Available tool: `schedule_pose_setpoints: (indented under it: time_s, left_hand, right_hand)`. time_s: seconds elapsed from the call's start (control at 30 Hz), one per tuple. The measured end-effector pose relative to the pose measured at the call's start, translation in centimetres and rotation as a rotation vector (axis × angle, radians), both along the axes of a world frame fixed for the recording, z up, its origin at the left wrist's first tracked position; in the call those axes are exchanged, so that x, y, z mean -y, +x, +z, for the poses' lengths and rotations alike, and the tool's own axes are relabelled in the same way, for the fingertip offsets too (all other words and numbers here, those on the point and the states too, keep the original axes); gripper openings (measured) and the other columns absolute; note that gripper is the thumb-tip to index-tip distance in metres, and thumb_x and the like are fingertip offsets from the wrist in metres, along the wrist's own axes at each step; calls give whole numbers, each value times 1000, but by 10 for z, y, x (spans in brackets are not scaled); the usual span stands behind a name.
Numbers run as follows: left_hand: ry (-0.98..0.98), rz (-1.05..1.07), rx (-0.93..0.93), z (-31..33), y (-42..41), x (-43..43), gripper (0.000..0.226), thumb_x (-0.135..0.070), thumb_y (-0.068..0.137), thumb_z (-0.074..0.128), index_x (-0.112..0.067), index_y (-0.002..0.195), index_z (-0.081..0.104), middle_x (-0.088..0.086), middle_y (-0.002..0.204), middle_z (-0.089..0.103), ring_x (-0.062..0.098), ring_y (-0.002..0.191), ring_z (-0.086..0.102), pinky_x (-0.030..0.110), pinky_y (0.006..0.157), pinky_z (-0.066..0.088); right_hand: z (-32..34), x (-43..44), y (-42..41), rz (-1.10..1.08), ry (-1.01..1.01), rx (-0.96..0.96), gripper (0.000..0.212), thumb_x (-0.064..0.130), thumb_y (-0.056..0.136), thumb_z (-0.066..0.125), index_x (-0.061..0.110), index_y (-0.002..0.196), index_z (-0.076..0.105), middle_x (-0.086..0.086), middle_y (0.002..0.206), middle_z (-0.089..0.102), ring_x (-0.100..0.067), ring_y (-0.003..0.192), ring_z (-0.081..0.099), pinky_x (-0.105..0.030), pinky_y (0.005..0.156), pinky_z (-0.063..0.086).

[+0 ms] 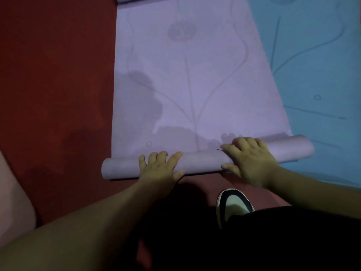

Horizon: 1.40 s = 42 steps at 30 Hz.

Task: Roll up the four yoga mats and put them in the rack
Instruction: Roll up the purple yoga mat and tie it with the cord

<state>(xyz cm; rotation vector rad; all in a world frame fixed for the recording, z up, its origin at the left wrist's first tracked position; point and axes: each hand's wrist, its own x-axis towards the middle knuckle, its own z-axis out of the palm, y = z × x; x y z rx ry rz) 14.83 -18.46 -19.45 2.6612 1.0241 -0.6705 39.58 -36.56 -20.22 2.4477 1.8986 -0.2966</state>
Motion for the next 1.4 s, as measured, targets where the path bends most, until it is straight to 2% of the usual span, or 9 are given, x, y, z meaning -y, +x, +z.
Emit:
schedule_pose_setpoints:
  time_s: [0.1,0.23,0.43,0.57,0.67,0.8,1.07,1.27,1.4]
  left_hand:
    - [-41,-32,10,-2,4,-16,63,-71,95,30,-50,153,16,-3,148,37,25,134,32,55,112,14]
    - [-61,-51,27,-4,5,-22,64,-72,94,24,-49,153,18,1,144,39,27,131,35,56,111,17]
    - [235,-143,306,-23,-9,2,68,-60,85,55,-18,139,60,20,121,62,42,110,60,69,104,35]
    - [219,-168,313,-30,-5,-6,67,-62,85,57,-18,135,62,18,117,63,40,103,60,65,100,39]
    - [155,-211,257,-27,-1,-24,68,-67,90,41,-21,135,60,13,112,63,37,96,59,59,95,42]
    - [26,-161,83,-11,13,-41,79,-76,85,16,-36,151,33,2,133,50,30,121,48,51,110,25]
    - [214,-245,279,-21,-2,-20,74,-60,83,58,-15,142,57,25,121,60,44,110,58,66,102,38]
    - [109,-214,195,-21,10,-42,73,-69,88,32,-24,142,50,14,116,60,36,99,57,57,95,41]
    - [62,-210,72,-12,17,-53,90,-77,79,2,-36,155,25,4,134,47,29,120,46,50,106,27]
  right_hand:
    - [-8,7,-7,20,100,84,61,68,91,44,21,126,60,-11,113,57,-35,99,54,-47,90,40]
    - [-6,-4,1,26,31,62,65,71,88,39,23,127,59,-8,112,59,-34,96,58,-45,87,43]
    - [2,-21,16,42,-170,-3,68,80,87,29,31,126,53,-2,111,57,-31,101,57,-45,87,45]
    - [3,-21,13,22,-117,21,68,78,88,32,29,129,55,-4,114,57,-33,102,56,-47,90,44]
    - [0,-12,1,-59,11,86,68,73,89,38,27,135,59,-13,118,58,-38,103,55,-53,96,40]
    - [0,-18,2,-71,-33,81,72,77,87,38,29,136,58,-13,116,59,-38,103,56,-54,98,39]
    - [16,-43,22,-26,-334,19,86,89,77,10,44,146,34,0,128,50,-28,119,50,-47,105,36]
    - [0,-23,10,-52,7,99,72,76,88,45,27,139,55,-13,119,58,-37,105,56,-55,100,38]
    - [-3,-24,12,-50,30,102,72,76,84,49,28,137,56,-13,118,59,-36,105,57,-55,99,38]
